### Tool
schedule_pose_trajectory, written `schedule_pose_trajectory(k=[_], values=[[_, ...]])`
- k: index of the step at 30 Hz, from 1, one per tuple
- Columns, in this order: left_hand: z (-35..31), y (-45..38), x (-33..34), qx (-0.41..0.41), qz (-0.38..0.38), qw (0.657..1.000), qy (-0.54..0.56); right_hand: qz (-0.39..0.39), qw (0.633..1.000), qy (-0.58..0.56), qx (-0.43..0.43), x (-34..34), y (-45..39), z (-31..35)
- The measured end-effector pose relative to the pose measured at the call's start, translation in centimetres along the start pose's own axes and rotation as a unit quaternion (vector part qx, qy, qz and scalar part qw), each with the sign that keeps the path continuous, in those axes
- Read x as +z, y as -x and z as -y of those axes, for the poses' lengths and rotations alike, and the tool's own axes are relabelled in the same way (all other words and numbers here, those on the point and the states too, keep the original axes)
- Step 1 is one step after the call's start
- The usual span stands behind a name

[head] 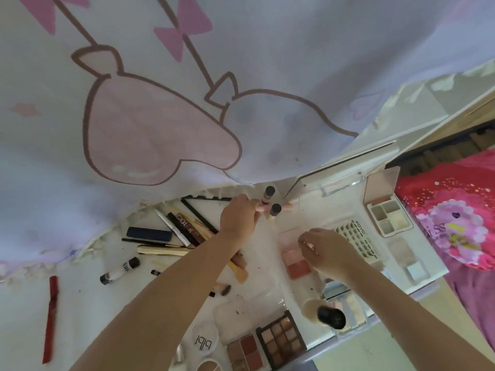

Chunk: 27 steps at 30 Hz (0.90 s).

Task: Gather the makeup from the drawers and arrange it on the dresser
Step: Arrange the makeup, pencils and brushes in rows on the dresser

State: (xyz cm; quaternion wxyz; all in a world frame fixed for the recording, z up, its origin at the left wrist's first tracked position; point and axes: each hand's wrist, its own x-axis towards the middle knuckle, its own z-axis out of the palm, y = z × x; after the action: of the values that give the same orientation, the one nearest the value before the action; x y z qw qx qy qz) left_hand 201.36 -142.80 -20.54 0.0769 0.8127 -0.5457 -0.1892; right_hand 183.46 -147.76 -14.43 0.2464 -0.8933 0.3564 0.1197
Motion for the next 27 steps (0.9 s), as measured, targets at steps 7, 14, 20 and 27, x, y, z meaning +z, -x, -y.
schedule_pose_trajectory(k=[7, 14, 20, 27], values=[[1.0, 0.2, 0.8, 0.023, 0.004, 0.999, 0.038, -0.005, 0.999, -0.033, -0.011, 0.1, -1.0, 0.1], [2.6, 1.4, 0.4, 0.021, -0.053, 0.991, 0.119, -0.007, 0.999, -0.047, -0.023, 1.0, -1.5, 0.5], [4.3, 3.1, -1.6, 0.037, -0.087, 0.988, 0.12, -0.14, 0.983, -0.098, -0.067, 0.9, -1.4, 0.8], [6.6, 5.6, -4.1, 0.074, -0.148, 0.983, 0.08, -0.169, 0.973, -0.098, -0.12, 0.0, -2.9, 5.1]])
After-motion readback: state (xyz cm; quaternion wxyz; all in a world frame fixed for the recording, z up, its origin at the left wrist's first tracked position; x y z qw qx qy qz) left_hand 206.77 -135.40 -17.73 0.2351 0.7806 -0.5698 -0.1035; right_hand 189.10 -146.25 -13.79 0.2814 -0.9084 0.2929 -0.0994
